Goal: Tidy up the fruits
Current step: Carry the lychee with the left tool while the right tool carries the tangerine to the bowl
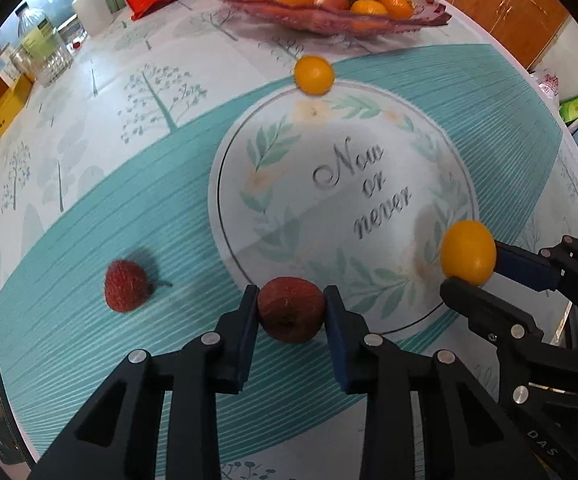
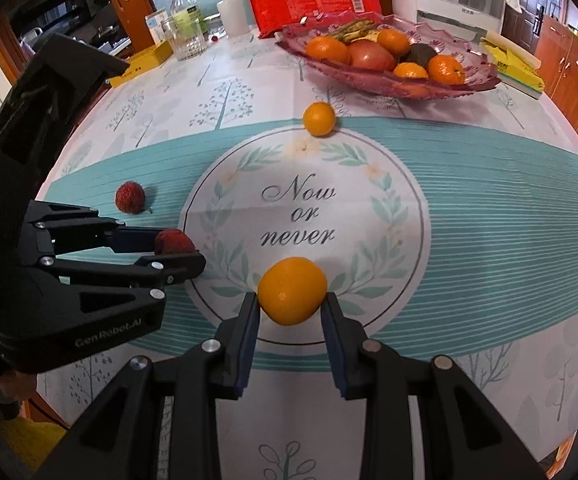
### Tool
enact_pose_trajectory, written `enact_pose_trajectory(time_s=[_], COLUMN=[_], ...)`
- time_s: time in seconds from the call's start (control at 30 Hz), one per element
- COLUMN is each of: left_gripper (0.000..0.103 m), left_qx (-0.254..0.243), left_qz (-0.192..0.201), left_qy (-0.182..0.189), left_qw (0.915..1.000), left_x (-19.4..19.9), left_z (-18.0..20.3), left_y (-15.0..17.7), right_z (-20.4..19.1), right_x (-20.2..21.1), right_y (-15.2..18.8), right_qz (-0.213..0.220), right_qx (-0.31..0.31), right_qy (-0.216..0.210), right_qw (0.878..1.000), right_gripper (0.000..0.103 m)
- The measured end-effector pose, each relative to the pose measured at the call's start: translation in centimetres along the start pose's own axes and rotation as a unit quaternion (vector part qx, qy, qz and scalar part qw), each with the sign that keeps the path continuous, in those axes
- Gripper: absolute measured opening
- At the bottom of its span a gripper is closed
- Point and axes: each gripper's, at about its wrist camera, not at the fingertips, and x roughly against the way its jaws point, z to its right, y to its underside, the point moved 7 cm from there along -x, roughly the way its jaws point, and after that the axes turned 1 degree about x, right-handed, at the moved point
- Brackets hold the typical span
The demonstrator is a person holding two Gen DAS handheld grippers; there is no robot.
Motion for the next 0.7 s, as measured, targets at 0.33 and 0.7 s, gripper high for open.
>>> enact_pose_trajectory(time_s=[0.33,0.7], left_gripper=[0.030,0.030], left_qx=[0.021,0.044], left_qz=[0.065,0.161], left_qy=[-0.018,-0.060], left_qw=[0.9975,0.9841], left_x=[5.7,13.6], left_z=[0.0,0.0], left_y=[-6.1,-16.0], right_z=[3.4,7.4], right_x=[2.9,8.5], right_y=[-3.8,-13.2], right_qz=[0.041,0.139], right_qx=[-0.004,-0.009], right_qy=[0.023,0.028], right_qw=[0.999,0.990], right_gripper=[0.032,0.032])
